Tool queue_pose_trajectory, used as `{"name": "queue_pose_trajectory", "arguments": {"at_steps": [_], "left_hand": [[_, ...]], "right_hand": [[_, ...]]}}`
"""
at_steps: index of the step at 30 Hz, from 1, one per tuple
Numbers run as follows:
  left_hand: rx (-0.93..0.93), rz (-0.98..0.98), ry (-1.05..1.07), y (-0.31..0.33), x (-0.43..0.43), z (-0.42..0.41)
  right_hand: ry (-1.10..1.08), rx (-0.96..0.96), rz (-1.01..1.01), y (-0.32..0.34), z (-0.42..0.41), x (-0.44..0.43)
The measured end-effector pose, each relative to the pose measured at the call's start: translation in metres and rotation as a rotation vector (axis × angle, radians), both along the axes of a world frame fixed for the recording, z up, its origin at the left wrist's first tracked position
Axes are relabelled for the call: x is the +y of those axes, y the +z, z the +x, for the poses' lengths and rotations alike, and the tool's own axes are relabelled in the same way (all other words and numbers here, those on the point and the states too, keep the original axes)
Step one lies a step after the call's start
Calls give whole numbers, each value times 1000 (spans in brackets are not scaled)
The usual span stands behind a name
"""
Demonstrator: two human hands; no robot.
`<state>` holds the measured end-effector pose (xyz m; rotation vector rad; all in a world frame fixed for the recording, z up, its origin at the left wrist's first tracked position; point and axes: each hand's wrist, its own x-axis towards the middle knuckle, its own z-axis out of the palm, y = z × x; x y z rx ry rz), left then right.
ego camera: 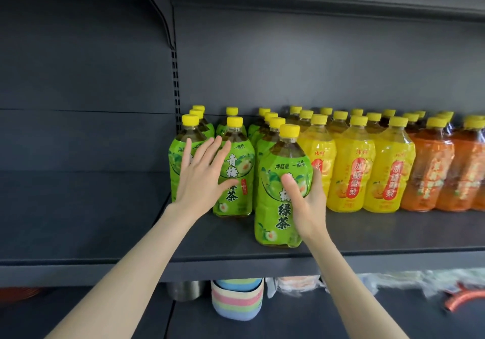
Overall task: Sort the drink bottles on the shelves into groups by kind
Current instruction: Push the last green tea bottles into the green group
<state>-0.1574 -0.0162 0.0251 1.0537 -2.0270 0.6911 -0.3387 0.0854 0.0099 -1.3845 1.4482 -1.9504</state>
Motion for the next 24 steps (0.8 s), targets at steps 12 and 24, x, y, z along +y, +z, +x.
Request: {"name": "queue_pose_trajectory", "arguments": {"at_steps": [12,24], "left_hand": [[-168,-2,275,5,-15,-20],[291,-14,-194,-4,27,-3]], "right_hand": [[47,2,-11,-2,-7,-3],[-6,62,-83,-9,5,-7]]}}
